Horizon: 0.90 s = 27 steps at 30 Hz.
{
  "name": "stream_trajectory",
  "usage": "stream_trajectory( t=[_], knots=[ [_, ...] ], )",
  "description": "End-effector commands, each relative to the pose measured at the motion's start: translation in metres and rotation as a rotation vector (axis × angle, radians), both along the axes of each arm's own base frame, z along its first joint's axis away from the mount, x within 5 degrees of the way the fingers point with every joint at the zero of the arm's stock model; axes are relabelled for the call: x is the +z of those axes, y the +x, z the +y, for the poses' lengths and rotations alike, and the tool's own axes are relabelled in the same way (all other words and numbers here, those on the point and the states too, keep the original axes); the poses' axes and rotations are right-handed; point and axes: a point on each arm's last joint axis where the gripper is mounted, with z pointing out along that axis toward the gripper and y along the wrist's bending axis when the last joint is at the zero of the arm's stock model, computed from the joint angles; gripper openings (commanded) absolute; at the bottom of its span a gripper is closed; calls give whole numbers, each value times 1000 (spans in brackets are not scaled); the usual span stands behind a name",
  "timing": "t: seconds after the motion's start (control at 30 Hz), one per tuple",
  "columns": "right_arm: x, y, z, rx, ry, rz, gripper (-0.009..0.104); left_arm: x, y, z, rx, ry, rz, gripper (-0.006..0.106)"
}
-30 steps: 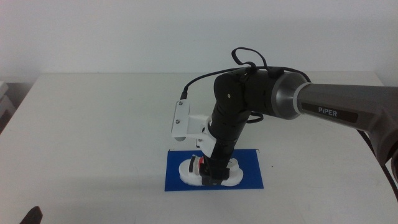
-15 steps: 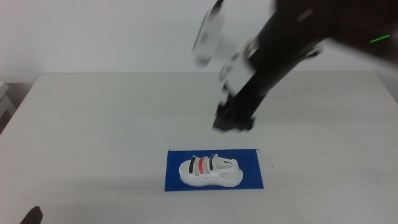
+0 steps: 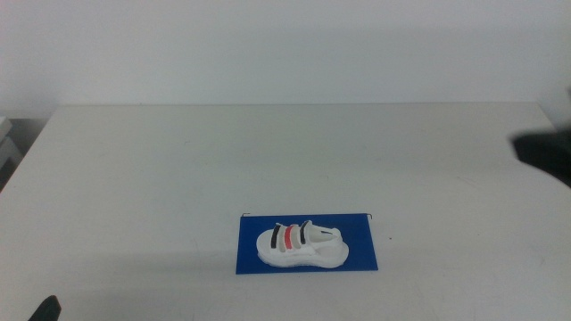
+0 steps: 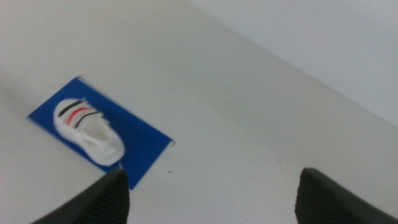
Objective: Use one arm to grab the shoe from the table and place it on the mat.
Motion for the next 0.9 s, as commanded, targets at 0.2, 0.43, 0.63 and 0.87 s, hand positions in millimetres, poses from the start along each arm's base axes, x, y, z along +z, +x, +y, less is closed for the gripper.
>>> stream_trajectory(
  t=[0.2, 0.43, 0.63, 0.87],
  knots=[
    [-56, -59, -23, -125, 151, -226, 65, 5, 1, 0, 3, -16, -85, 94],
    [-105, -75, -33, -186, 211, -435, 65, 5, 1, 0, 3, -16, -85, 94],
    [-140, -84, -37, -192, 185, -464, 65, 5, 1, 0, 3, -16, -85, 94],
    [-174, -99, -41, -169, 99, -534, 65, 5, 1, 0, 3, -16, -85, 94]
  ],
)
